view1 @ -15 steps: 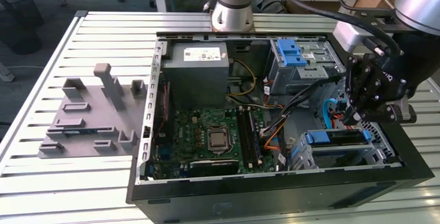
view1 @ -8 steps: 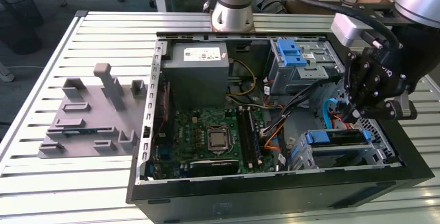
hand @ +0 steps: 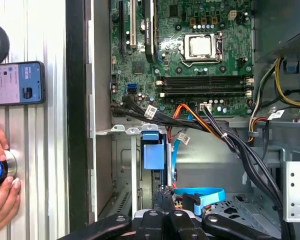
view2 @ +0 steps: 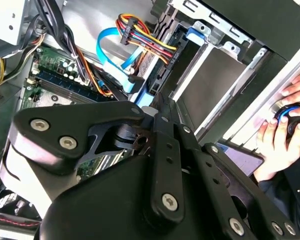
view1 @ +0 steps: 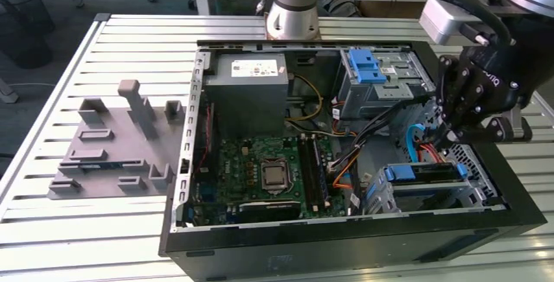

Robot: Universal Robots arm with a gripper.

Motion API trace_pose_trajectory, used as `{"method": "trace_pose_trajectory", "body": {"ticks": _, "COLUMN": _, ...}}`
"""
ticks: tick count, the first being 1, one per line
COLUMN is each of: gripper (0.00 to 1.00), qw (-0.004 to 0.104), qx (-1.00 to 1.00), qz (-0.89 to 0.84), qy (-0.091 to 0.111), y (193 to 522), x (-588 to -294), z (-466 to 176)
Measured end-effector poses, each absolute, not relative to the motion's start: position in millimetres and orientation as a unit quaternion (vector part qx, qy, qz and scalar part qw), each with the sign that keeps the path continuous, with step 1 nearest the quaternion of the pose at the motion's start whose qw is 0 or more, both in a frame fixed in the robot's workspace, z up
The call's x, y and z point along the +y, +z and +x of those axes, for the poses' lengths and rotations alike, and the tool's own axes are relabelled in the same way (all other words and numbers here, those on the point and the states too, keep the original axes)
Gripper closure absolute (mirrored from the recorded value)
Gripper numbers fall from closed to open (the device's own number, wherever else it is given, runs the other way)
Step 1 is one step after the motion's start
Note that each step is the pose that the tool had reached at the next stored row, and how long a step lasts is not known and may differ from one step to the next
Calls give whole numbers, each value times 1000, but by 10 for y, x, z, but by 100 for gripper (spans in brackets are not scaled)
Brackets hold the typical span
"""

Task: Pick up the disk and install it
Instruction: 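Insert the second disk wire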

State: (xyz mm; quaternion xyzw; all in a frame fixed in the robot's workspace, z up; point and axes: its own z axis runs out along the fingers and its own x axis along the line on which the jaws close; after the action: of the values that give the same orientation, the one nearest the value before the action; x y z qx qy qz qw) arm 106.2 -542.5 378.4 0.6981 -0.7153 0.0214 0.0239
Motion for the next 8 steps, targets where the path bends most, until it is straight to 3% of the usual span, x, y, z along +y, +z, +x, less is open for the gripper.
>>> {"method": "trace_pose_trajectory", "body": {"ticks": 8, "gripper": 89, "qw": 24, "qx": -715, "qz": 698, "qy": 21, "y": 3830, "x": -5346, "z": 1061}}
